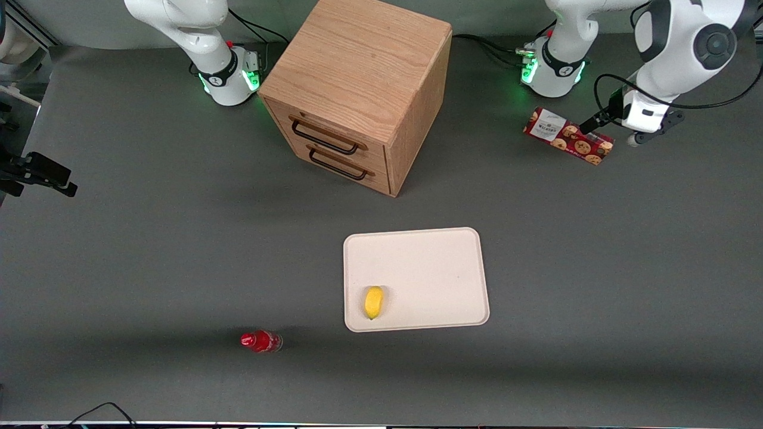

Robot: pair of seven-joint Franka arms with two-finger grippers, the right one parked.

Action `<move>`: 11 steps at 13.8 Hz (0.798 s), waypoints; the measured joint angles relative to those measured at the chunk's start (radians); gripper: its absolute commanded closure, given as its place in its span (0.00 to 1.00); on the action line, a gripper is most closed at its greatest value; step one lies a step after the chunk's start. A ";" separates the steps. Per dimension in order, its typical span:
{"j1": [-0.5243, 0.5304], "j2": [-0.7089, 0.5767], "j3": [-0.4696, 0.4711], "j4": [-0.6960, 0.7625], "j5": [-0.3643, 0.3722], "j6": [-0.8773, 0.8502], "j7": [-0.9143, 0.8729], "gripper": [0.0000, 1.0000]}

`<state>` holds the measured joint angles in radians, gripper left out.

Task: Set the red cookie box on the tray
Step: 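Lower the left gripper and grasp the red cookie box by its end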

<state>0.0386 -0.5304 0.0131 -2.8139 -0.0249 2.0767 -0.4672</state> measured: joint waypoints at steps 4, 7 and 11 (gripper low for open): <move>0.000 0.008 0.000 -0.059 -0.001 0.096 -0.024 0.00; 0.000 0.022 0.001 -0.065 -0.001 0.098 -0.048 0.00; -0.001 0.091 0.000 -0.068 -0.001 0.143 -0.052 0.00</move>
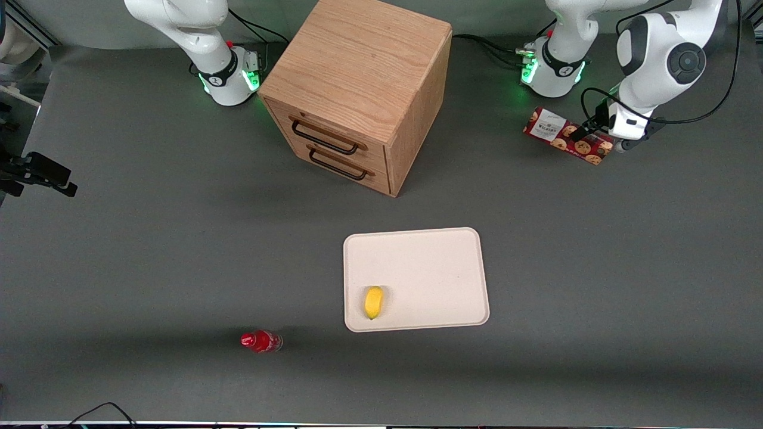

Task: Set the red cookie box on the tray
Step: 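Lower the left gripper and grasp the red cookie box by its end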

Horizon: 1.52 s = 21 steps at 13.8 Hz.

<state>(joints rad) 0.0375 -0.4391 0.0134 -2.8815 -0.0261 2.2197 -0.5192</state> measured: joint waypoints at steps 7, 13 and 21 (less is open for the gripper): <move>-0.006 0.113 0.013 0.000 0.000 0.088 0.000 0.00; -0.006 0.145 0.054 -0.001 -0.009 0.067 0.000 0.00; -0.006 0.227 0.059 -0.002 -0.042 0.059 0.000 0.00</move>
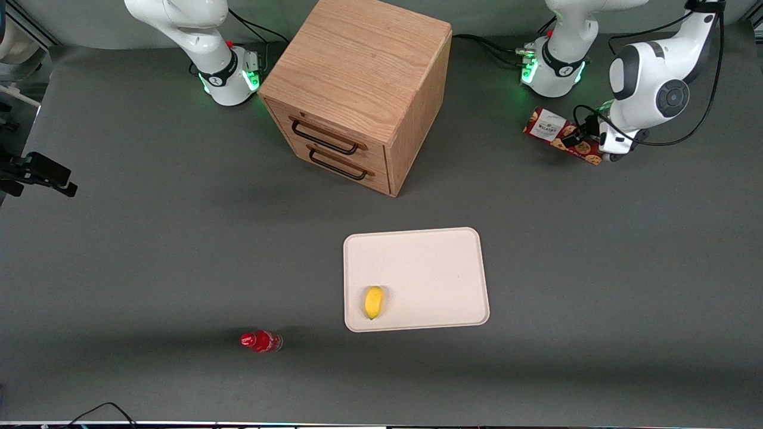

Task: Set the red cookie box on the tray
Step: 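Lower the left gripper and grasp the red cookie box by its end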

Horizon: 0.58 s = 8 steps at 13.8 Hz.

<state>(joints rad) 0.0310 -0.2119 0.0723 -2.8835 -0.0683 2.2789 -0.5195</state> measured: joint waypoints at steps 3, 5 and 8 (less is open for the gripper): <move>0.000 0.034 0.001 0.000 0.000 0.012 0.000 0.00; 0.000 0.068 0.001 0.000 0.000 0.052 0.000 0.06; 0.000 0.127 0.001 0.001 0.000 0.135 0.000 0.40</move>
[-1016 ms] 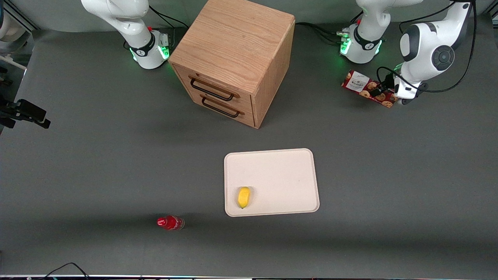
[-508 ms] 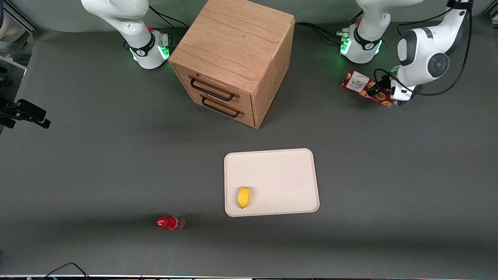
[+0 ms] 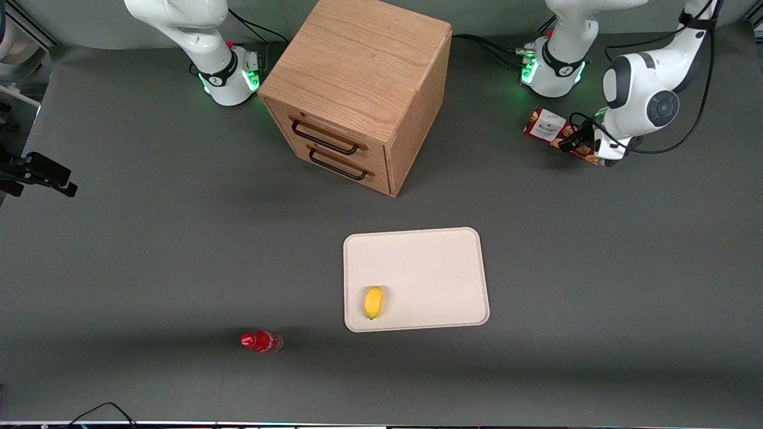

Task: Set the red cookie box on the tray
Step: 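Lift the cookie box upright with the left gripper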

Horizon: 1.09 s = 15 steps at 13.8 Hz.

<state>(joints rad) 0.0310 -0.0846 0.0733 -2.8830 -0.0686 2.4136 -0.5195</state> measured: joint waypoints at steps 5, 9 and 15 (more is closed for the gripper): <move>0.000 0.015 0.000 0.004 -0.001 0.012 0.000 1.00; 0.000 0.010 0.000 0.013 -0.001 -0.012 0.001 1.00; -0.009 -0.101 -0.010 0.164 -0.001 -0.296 0.054 1.00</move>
<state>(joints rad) 0.0221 -0.1856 0.0637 -2.7187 -0.0701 2.1171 -0.4655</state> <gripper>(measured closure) 0.960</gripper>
